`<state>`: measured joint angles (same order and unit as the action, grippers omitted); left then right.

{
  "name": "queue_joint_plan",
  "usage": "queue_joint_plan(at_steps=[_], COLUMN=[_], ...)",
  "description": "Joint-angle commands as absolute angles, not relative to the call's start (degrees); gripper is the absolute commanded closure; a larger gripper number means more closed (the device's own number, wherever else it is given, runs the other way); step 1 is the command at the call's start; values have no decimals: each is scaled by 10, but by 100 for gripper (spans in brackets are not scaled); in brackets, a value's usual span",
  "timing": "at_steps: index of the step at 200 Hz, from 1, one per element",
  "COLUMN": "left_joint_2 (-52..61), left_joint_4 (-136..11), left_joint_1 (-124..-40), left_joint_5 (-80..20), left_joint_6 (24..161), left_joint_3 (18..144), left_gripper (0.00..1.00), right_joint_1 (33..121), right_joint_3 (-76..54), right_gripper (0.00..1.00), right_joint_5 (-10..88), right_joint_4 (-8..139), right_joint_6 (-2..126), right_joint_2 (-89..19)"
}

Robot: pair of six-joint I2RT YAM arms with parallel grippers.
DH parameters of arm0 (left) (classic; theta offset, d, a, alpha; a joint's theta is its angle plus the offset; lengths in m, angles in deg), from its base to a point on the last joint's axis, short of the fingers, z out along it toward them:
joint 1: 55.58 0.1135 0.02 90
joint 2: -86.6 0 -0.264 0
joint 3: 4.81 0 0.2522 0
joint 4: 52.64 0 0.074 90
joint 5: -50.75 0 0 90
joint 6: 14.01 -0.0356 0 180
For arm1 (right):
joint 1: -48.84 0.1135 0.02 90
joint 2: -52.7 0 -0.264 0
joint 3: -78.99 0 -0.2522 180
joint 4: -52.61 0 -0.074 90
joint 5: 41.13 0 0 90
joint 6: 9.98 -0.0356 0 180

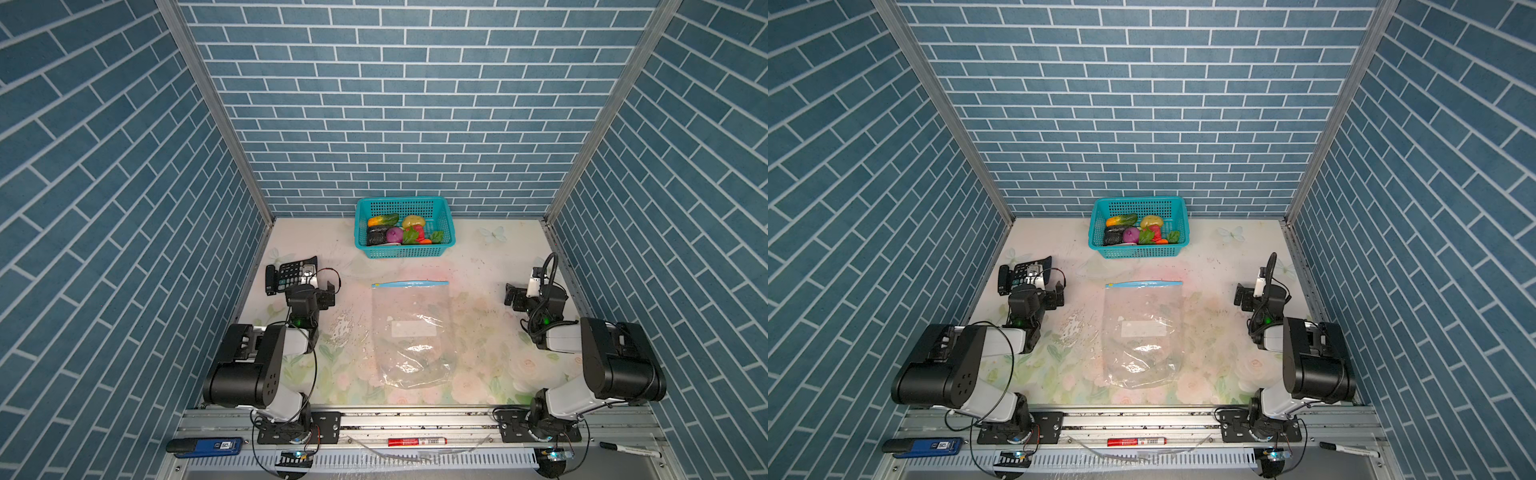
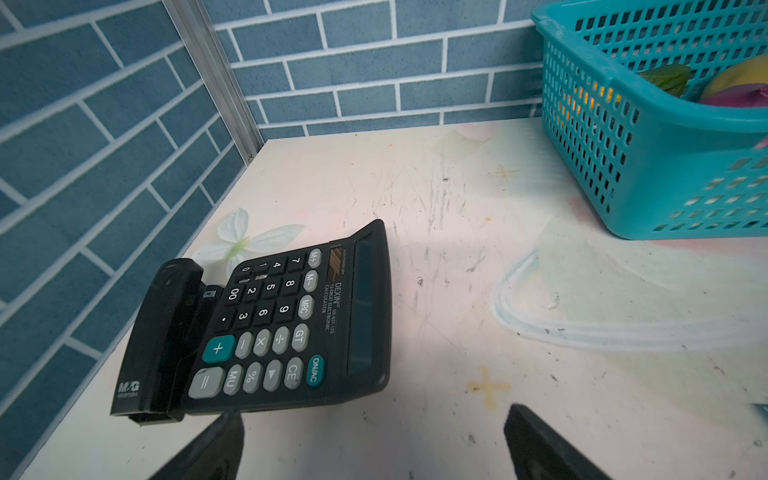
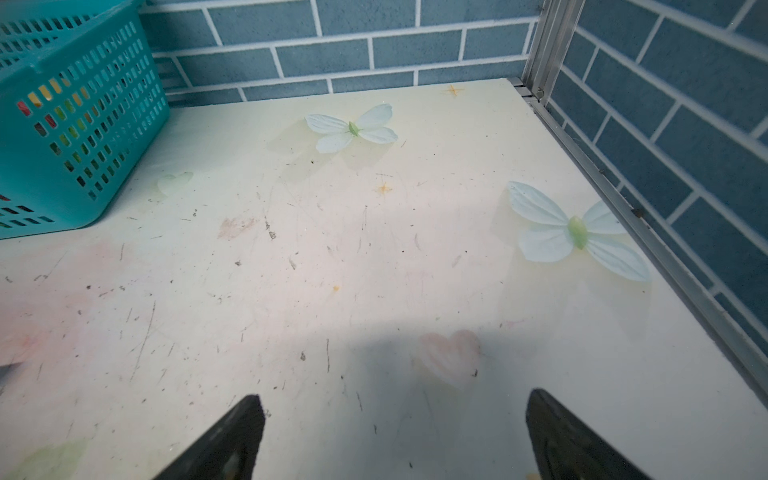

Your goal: Place the food in the zip-top bag and seal the zipper

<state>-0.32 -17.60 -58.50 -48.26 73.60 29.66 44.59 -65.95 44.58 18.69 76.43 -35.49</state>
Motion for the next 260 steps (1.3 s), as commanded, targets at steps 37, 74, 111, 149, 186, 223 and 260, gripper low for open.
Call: queue_joint_plan(at_steps=[37,74,111,149,186,223,260], left_joint_2=[-10,-10,15,78,53,20,-69], left_joint_4=[-161,-160,-194,-352,-427,-449,-648], left_joint_1=[-583,-587,-599,-602,-649,-655,-655], left_joint_5=[-488,-492,-531,-522,-585,-539,-463], left_joint_6=[730,728,728,717,688,800,879], left_joint_3=[307,307,316,380,456,540,735], left_gripper=[1,1,1,1,1,1,1], right_joint_1=[445,469,482,518,549,559,562], right_joint_3=[-647,-663,-680,-648,-537,-428,-280], right_gripper=[1,1,3,3,1,1,1], right_joint_5=[456,481,531,580,598,542,482], right_joint_4=[170,145,139,265,464,573,704], right_joint_6=[767,790,787,809,703,600,506], right_joint_2=[-357,-353,-316,-222,-180,-221,-312])
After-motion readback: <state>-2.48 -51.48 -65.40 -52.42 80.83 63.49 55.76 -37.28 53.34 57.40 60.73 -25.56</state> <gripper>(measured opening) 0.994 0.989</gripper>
